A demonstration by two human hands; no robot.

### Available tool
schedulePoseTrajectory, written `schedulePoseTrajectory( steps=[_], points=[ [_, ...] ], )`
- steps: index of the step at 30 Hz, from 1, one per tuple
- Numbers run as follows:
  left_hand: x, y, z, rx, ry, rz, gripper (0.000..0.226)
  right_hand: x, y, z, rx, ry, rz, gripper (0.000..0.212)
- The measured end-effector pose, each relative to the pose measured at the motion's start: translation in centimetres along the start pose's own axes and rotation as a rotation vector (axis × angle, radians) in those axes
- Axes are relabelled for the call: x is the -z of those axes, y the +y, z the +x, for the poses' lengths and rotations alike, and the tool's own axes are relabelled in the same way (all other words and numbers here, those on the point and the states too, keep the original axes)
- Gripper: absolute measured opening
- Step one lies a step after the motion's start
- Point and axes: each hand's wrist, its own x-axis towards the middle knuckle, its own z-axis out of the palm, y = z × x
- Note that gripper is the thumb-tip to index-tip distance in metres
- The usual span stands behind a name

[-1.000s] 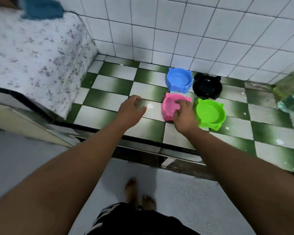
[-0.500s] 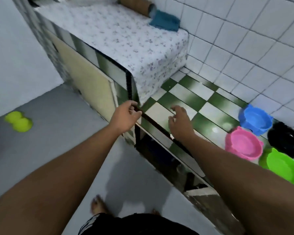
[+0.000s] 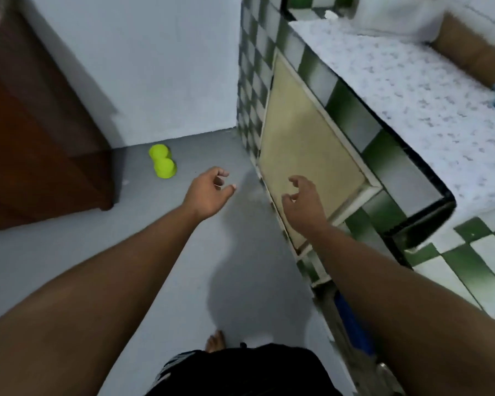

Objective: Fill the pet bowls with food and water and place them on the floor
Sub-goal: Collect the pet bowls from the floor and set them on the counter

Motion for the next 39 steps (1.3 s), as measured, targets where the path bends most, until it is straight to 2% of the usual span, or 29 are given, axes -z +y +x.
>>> schedulePoseTrajectory(
  steps=[8,16,20,30,35,39],
  points=[
    [9.1,-8.4,5.8,0.204,0.179,-0.056,0.030,-10.1,-7.8,9.9,0.140,-0.137,-0.015,0.042],
    [14.9,-13.4,15.6,0.366,0.332,-0.035,0.026,-19.6,-13.2,22.8,0.160,-0.277,0.039,0.043],
    [17.0,-14.6,21.4,0.438,0.404,-0.043,0.031,-22.6,-15.3,29.7,0.124,-0.406,0.048,0.045],
    [18.9,-19.5,34.0,0.611,0.423,-0.253,0.027,-30.1,-23.0,45.2,0.087,-0.498,-0.005,0.042],
    [18.4,-24.8,41.2,0.666,0.372,-0.306,0.030,-38.1,-25.3,52.9,0.073,-0.484,0.042,0.035],
    [15.9,-30.7,46.7,0.761,0.383,-0.414,0.036,-47.1,-24.0,58.5,0.069,-0.534,0.047,0.033]
  ],
)
